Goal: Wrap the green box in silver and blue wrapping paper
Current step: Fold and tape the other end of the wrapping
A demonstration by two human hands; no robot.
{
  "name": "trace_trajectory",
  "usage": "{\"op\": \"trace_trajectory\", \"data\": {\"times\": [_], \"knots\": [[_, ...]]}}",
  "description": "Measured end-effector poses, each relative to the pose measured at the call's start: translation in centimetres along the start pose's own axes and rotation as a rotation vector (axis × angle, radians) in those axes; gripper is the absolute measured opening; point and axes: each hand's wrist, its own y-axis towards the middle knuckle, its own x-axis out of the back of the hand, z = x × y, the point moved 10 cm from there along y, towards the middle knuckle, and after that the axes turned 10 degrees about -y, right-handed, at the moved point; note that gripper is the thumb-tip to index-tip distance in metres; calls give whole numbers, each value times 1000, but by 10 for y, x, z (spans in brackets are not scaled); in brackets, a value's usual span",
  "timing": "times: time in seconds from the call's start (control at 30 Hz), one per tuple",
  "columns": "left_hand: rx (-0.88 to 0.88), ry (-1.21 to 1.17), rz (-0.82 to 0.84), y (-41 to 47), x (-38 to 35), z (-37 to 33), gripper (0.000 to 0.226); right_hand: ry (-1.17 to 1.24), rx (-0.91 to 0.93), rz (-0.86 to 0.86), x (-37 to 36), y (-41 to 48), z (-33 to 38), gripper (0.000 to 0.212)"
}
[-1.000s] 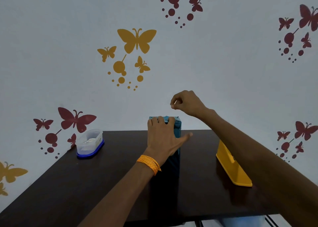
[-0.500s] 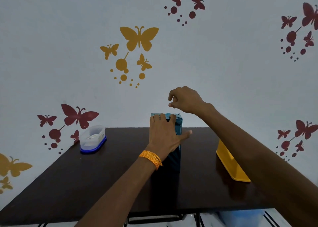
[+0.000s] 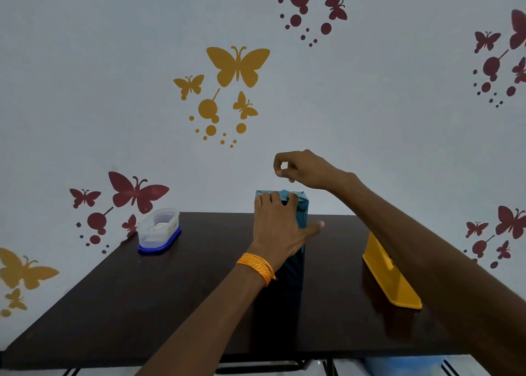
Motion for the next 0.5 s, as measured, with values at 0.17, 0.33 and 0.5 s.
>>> {"op": "trace_trajectory", "data": {"times": [0.17,0.33,0.5], "knots": [[1,-25,-27,1,2,2,92,42,77,115,-29,10,-2,12],[-4,-6,-57,0,0,2,93,76,98,132,-38,15,-9,13],[-16,21,-73,2,-2,1,102,142,66,115,-39,17,-16,15]]}}
